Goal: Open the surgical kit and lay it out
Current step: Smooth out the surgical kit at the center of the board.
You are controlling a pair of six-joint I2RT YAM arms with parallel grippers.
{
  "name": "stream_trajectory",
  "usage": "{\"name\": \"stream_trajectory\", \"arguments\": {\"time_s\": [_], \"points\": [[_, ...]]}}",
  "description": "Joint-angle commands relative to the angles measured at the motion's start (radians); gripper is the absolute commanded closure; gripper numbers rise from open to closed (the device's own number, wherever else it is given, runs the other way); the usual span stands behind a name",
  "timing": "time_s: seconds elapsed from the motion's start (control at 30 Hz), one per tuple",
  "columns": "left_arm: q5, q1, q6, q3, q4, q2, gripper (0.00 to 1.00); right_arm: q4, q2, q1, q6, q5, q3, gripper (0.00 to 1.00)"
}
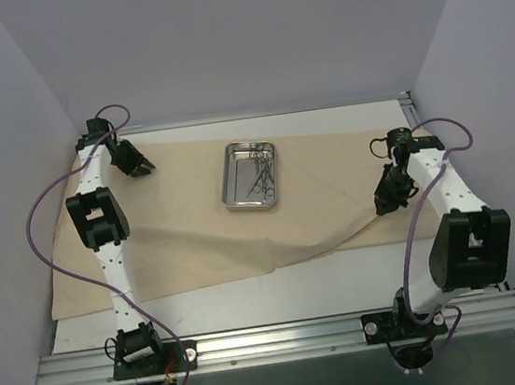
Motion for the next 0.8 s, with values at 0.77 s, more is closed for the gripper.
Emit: {"name": "stream_trajectory", "arguments": {"time_s": [0.77], "points": [[-0.118,-0.046,-0.05,-0.448,0.074,-0.309,0.68,0.095,0.571,-0.094,-0.097,0.104,0.655,1.0]]}}
